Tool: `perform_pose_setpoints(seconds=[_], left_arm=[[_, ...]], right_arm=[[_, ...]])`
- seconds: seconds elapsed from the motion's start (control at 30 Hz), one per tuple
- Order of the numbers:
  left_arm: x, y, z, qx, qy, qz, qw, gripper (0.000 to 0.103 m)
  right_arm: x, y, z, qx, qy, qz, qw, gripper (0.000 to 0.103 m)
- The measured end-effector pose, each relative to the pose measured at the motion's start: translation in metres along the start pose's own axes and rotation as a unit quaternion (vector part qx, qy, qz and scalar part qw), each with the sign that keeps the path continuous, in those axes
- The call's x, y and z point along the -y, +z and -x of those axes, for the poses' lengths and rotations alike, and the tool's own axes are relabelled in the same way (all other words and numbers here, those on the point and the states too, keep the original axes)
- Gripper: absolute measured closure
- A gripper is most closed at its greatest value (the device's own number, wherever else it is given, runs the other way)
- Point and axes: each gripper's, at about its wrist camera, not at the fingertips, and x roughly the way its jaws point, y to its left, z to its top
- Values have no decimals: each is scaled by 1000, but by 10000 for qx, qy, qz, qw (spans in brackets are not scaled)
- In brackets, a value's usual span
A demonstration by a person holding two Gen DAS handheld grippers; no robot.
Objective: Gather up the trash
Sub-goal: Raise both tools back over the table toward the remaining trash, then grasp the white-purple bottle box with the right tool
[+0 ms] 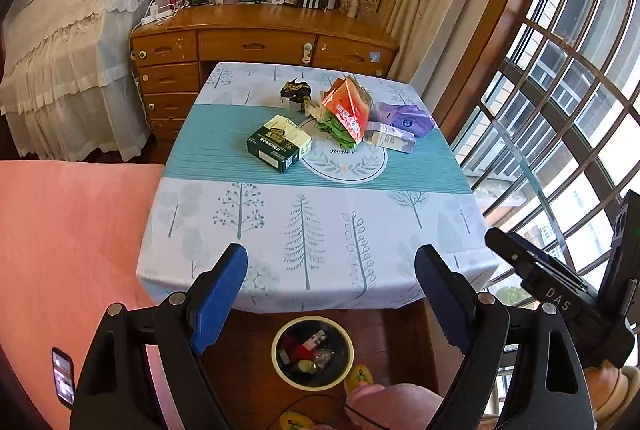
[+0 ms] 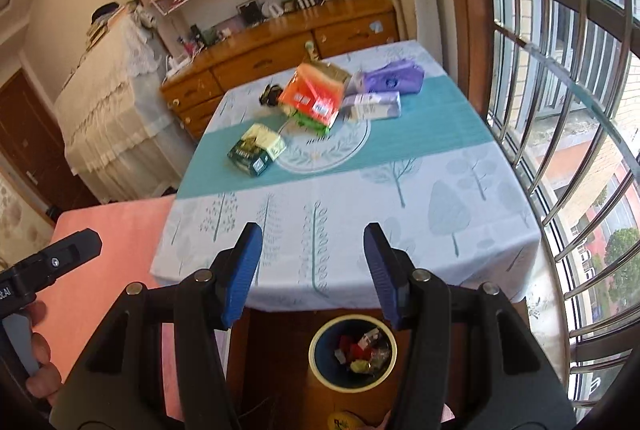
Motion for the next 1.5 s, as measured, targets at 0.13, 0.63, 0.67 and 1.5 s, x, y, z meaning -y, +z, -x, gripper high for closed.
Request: perform_pose_setpoints(seconds=[0.13, 0.63, 0.67, 1.5], left_arm=[[7, 21, -21, -174, -76, -9, 9998, 18], [91, 149, -193, -735, 241, 17, 9970, 18], [97, 157, -208, -767, 266, 43, 9967, 18], [100, 200, -403, -1534, 1307, 408, 9786, 32]], right_arm=[[20, 23, -10, 57, -72, -74, 9999, 53], [114, 184, -225, -897, 318, 1129, 9890, 53], [118, 194, -244, -990, 373, 1326, 9855, 53], [95, 195, -444, -2376, 1229, 3599, 8938, 53]])
